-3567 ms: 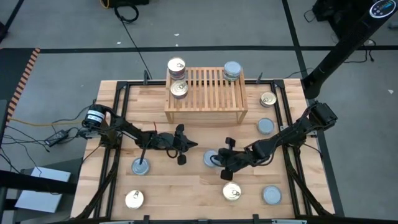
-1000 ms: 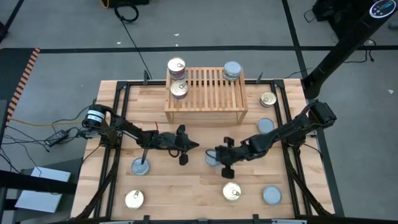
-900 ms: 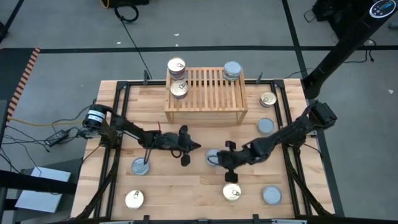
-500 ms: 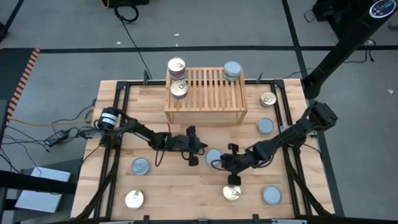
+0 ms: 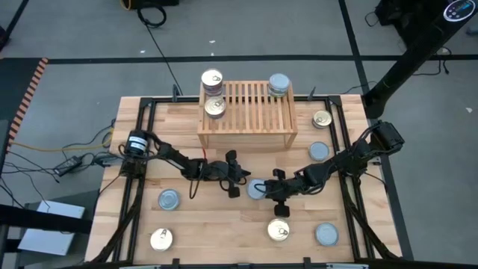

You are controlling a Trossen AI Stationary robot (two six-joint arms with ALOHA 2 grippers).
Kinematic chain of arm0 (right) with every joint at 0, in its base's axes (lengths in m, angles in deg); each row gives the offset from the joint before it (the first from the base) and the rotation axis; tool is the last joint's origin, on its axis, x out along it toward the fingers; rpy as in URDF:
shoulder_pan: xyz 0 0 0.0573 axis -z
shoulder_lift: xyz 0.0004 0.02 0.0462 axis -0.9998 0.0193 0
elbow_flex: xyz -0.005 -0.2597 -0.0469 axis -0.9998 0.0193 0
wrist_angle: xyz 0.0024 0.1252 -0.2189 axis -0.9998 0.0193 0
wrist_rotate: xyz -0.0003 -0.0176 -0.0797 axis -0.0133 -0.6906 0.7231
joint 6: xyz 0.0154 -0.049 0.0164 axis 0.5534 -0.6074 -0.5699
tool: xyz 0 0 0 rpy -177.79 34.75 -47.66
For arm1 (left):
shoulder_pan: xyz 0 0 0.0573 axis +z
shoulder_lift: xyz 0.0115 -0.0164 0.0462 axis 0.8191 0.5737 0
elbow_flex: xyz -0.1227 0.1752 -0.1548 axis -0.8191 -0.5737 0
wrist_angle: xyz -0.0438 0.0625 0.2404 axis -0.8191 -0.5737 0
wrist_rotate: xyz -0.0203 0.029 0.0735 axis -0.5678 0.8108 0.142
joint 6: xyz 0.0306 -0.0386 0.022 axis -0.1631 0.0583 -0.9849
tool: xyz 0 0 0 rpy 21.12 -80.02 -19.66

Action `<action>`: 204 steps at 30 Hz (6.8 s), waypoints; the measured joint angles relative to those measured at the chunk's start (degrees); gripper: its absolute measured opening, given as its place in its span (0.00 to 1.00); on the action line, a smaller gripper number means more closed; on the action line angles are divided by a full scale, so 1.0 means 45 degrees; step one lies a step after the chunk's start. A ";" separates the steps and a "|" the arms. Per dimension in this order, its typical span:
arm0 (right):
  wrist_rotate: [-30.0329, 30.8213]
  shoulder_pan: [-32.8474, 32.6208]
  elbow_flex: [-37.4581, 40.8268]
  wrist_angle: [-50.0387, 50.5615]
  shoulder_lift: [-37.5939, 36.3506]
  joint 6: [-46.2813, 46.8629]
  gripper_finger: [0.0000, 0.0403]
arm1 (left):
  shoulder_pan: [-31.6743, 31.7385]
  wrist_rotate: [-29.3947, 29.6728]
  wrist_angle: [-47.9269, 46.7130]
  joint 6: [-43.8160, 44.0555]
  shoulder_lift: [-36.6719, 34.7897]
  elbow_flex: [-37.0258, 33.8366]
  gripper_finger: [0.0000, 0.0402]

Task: Stack canned seafood by type on shelf
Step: Put the green tuna can on the shelf

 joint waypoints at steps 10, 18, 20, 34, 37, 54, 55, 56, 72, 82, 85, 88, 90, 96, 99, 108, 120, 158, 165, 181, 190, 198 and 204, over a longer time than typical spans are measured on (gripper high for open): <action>-0.0336 0.0314 -0.0003 -0.0135 0.0000 -0.0342 0.02 | -0.0010 -0.0097 0.0123 -0.0029 0.0276 0.0267 0.01; 0.0098 -0.0426 -0.0012 -0.1035 0.0000 -0.0913 0.02 | -0.0015 -0.0097 0.0057 -0.0031 0.0276 0.0267 0.01; 0.0670 -0.0591 -0.0012 -0.1013 0.0000 -0.1003 0.02 | -0.0015 -0.0097 0.0063 -0.0029 0.0276 0.0263 0.01; 0.1606 -0.1042 -0.2647 0.2115 0.1467 -0.1535 0.02 | -0.0015 -0.0092 0.0061 -0.0029 0.0272 0.0252 0.01; 0.1438 -0.1064 -0.3441 0.3020 0.2457 -0.1540 0.02 | -0.0015 -0.0092 0.0053 -0.0029 0.0272 0.0252 0.01; 0.3101 -0.0821 -0.5145 0.5454 0.2921 -0.1534 0.02 | -0.0243 0.0132 -0.0112 -0.0548 0.0267 0.0242 0.01; 0.3176 -0.0804 -0.5185 0.5501 0.2840 -0.1532 0.02 | -0.0249 0.0146 -0.0117 -0.0595 0.0267 0.0242 0.01; 0.3258 -0.0787 -0.5205 0.5505 0.2725 -0.1535 0.02 | -0.0262 0.0150 -0.0130 -0.0666 0.0267 0.0242 0.01; 0.4010 -0.0180 -0.5209 0.5515 0.1421 -0.1478 0.02 | -0.0490 -0.0166 -0.0432 -0.1237 0.0262 0.0233 0.01; 0.3146 0.0262 -0.5234 0.5434 0.1394 -0.0591 0.02 | -0.0661 0.0251 -0.1464 -0.2151 0.0017 0.0249 0.01; 0.2963 0.0315 -0.5229 0.5444 0.1399 -0.0578 0.02 | -0.0653 0.0449 -0.1522 -0.2169 -0.0039 0.0208 0.01; 0.2956 0.0446 -0.5224 0.5438 0.1399 -0.0530 0.02 | -0.0648 0.0664 -0.1757 -0.2182 -0.0054 0.0213 0.01; 0.2963 0.0528 -0.5224 0.5382 0.1400 -0.0530 0.02 | -0.0655 0.0713 -0.1847 -0.2161 -0.0060 0.0213 0.01; 0.2757 0.0830 -0.5219 0.5155 0.1411 -0.0503 0.02 | -0.0690 0.0012 -0.1846 -0.2099 -0.0088 0.0208 0.01; 0.2671 0.0937 -0.5209 0.5089 0.1423 -0.0508 0.02 | -0.0743 0.0035 -0.2128 -0.2093 -0.0093 0.0190 0.01; 0.2314 0.1102 -0.5205 0.4889 0.1433 -0.0217 0.02 | -0.0767 0.0599 -0.2955 -0.2037 -0.0273 0.0136 0.01; 0.2268 0.1097 -0.5146 0.4849 0.1263 -0.0291 0.16 | -0.0773 0.1631 -0.2742 -0.1370 -0.1385 -0.1056 0.01; 0.0842 0.2211 -0.7031 0.8191 0.1574 -0.8528 0.73 | -0.1501 0.0923 0.1948 -0.0758 -0.1370 -0.3085 0.01; 0.0750 0.2497 -0.7031 0.7967 0.2102 -0.9179 0.72 | -0.1501 0.0923 0.1870 -0.0764 -0.1370 -0.3075 0.01; -0.0912 0.2918 -0.7031 0.7516 0.2718 -0.8868 0.58 | -0.1501 0.0918 0.1782 -0.0787 -0.1370 -0.3070 0.01; -0.1188 0.2795 -0.7302 0.7696 0.2701 -0.8216 0.39 | -0.1501 0.0918 0.1758 -0.0787 -0.1370 -0.3065 0.01; 0.0420 0.1971 -0.9020 0.9302 0.2701 -0.7926 0.39 | -0.1501 0.0918 0.1758 -0.0787 -0.1370 -0.3065 0.01; 0.3609 0.0947 -1.0759 1.1362 0.2701 -0.7475 0.38 | -0.1501 0.0918 0.1758 -0.0787 -0.1370 -0.3065 0.01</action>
